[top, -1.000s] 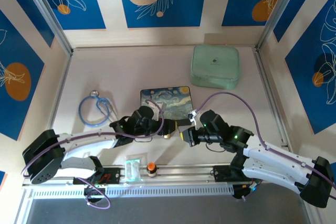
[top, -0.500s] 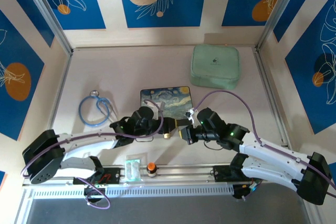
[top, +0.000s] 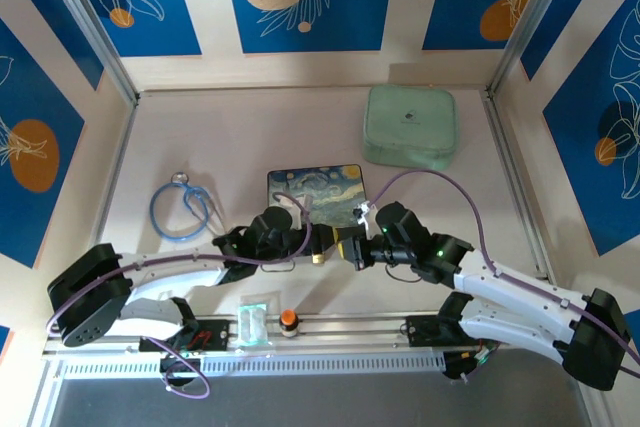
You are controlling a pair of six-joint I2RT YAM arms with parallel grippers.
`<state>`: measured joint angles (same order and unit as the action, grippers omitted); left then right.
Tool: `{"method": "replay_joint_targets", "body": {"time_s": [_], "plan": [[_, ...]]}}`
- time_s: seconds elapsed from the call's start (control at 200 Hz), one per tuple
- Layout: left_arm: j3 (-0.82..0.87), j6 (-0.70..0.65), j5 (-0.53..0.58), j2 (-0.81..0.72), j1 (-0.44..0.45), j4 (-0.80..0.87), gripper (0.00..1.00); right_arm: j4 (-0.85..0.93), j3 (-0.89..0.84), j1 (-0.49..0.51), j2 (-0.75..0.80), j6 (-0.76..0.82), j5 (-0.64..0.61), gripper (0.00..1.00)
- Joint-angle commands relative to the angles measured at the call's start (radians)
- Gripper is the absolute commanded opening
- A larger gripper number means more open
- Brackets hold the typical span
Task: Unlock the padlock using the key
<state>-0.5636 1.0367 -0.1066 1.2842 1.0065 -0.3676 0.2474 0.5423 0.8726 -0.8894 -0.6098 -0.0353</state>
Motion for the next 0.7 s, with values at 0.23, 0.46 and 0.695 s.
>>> {"method": "replay_joint_targets", "body": {"time_s": [0.23,0.46,0.695], "plan": [[0.017,0.004,-0.024,-0.008,0.015,-0.036,0.0,-0.058,0.018,-0.011,-0.023,-0.001,0.031,0.0],[0.037,0.004,0.015,-0.05,0.015,-0.046,0.0,-0.101,0.021,-0.053,-0.014,-0.023,0.098,0.37],[0.102,-0.009,0.076,-0.138,0.014,-0.182,0.0,-0.418,-0.102,-0.167,0.066,-0.19,0.304,0.74]]}}
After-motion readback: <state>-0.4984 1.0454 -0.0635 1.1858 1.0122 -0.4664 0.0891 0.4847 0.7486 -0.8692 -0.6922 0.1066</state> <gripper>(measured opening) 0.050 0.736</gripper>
